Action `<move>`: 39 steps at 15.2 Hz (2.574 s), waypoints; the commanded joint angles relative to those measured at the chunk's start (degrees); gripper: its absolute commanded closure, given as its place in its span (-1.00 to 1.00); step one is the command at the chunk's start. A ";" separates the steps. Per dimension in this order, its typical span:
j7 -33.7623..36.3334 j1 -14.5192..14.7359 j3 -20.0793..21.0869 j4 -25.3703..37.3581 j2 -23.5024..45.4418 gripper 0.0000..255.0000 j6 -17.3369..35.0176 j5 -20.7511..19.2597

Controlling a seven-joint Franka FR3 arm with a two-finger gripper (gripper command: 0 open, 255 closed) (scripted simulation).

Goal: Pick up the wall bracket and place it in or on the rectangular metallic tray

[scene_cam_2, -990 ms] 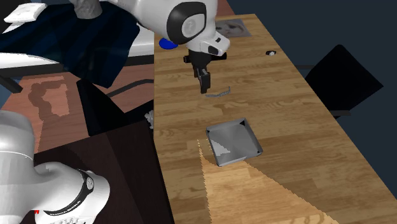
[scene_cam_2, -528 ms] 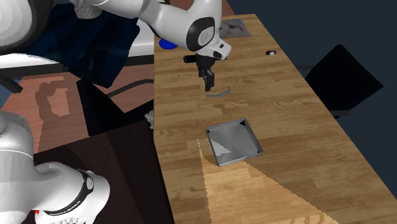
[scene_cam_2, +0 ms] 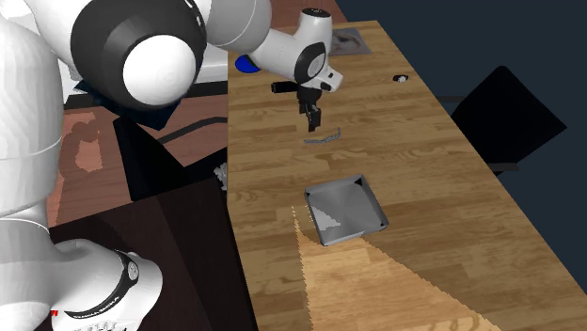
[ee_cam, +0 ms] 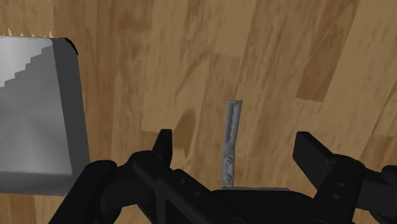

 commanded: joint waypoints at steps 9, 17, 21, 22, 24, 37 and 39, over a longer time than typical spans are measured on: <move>0.88 2.25 -1.26 6.89 9.31 -1.00 2.34 -1.40; 0.87 2.25 -1.26 6.89 9.31 -1.00 2.34 -1.39; 0.87 2.25 -1.26 6.89 9.31 1.00 2.34 -1.39; 0.87 2.25 -1.26 6.89 9.31 1.00 2.34 -1.39; 0.87 2.25 -1.26 6.89 9.31 1.00 2.34 -1.39; 7.87 7.07 -10.82 11.13 18.89 -1.00 25.17 -10.13; 7.72 7.11 -10.92 12.88 20.69 -1.00 25.25 -10.08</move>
